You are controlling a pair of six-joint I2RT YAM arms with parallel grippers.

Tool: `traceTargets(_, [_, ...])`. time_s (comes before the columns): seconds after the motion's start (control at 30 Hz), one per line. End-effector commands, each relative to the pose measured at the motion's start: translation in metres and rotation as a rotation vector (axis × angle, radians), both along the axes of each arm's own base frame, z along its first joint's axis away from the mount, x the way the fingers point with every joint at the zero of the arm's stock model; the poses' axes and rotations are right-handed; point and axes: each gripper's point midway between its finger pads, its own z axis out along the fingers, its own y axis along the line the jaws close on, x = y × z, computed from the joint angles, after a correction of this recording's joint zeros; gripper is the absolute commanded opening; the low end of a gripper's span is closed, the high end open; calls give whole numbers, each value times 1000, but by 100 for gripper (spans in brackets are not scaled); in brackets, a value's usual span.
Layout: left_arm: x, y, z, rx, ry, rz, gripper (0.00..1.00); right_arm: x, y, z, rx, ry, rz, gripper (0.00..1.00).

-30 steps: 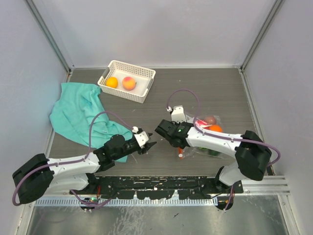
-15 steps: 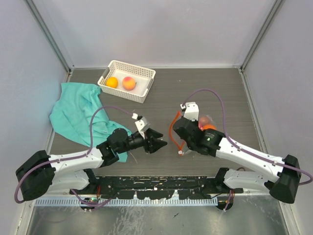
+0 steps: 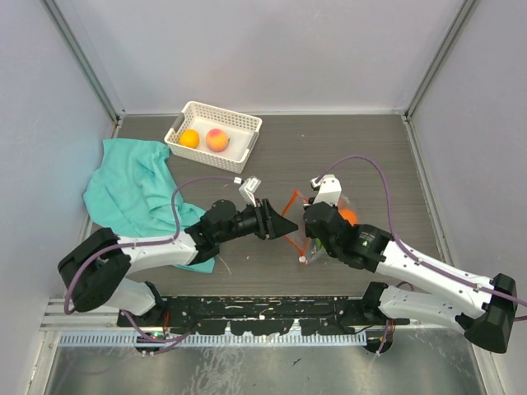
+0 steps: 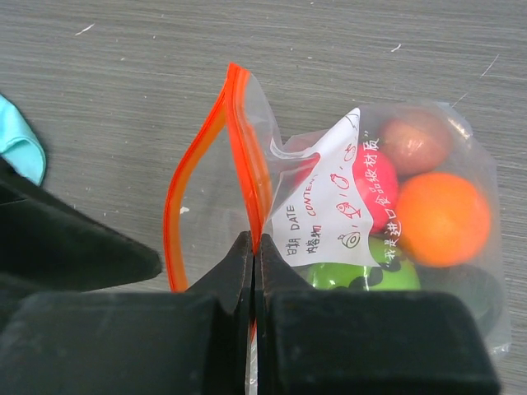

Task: Open the zip-top bag and remove the fake food
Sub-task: Pick up the fake fruit from the zipper food storage bag.

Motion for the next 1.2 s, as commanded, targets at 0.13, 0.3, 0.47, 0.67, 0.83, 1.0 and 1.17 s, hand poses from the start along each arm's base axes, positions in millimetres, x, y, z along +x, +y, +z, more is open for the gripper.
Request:
traceTargets(0.13, [31,-18,-8,-48,218,139,49,2,8,19,110,-49,8,0])
traceTargets(0.3, [38,-27,-27,18,265,208,53,1,13,16,124,-47,25,0])
traceTargets(0.47, [51,-27,-47,61,336,315,58,2,18,16,139,-46,39,0])
traceTargets(0.67, [61,-36,-57,99,401,384,62,1,21,16,140,-43,55,0])
traceTargets(0.83, [61,-52,-67,107,449,369,63,0,25,18,148,-42,76,0])
traceTargets(1.0, [63,-64,-81,95,475,352,63,-1,29,19,148,-42,104,0])
traceTargets(1.17, [70,-72,-87,70,449,347,66,-4,31,19,147,-44,137,0])
